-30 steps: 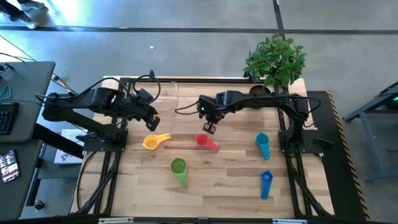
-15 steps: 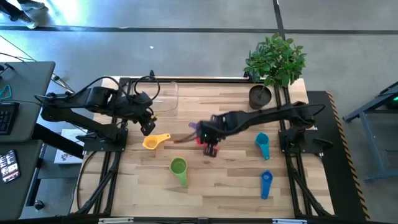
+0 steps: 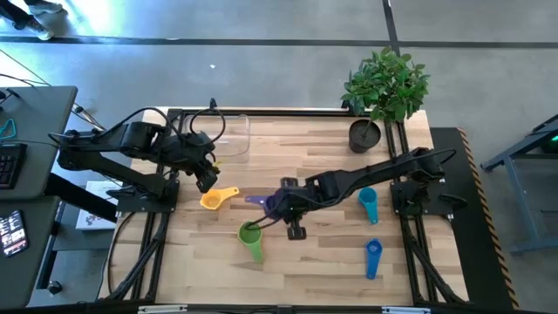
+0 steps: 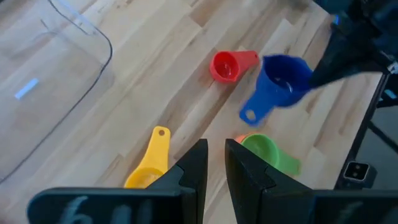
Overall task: Nest measuring cups in basket
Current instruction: Stack the violet measuring cup on top of the green measuring cup
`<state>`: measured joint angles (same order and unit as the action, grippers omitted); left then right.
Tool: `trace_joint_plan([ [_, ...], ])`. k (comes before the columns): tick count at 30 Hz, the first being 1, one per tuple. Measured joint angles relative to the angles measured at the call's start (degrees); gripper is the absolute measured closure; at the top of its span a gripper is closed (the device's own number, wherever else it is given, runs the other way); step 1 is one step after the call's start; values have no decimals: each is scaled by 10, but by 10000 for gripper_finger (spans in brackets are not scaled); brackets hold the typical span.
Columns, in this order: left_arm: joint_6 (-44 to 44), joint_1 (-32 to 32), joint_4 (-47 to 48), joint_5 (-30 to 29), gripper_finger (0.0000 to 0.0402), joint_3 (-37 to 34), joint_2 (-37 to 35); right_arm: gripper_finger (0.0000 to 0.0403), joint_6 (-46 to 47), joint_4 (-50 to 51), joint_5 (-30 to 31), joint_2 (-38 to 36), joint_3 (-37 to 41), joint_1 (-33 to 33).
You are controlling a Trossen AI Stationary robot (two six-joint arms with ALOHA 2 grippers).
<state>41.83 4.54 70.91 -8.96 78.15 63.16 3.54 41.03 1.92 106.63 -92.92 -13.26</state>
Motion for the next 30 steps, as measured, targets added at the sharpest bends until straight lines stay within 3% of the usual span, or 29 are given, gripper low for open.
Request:
trace_joint_plan([
  [6,49,0,0,29,355,0,0,403,-135,-35,-42,0,0,2],
  [16,172,0,-11,29,355,0,0,403,-398,-67,-96,0,0,5],
  [25,259,0,-18,29,355,0,0,403,-624,-67,-77,0,0,5],
  [30,301,0,-18,29,355,0,1,403,-699,-99,-60,0,0,5],
])
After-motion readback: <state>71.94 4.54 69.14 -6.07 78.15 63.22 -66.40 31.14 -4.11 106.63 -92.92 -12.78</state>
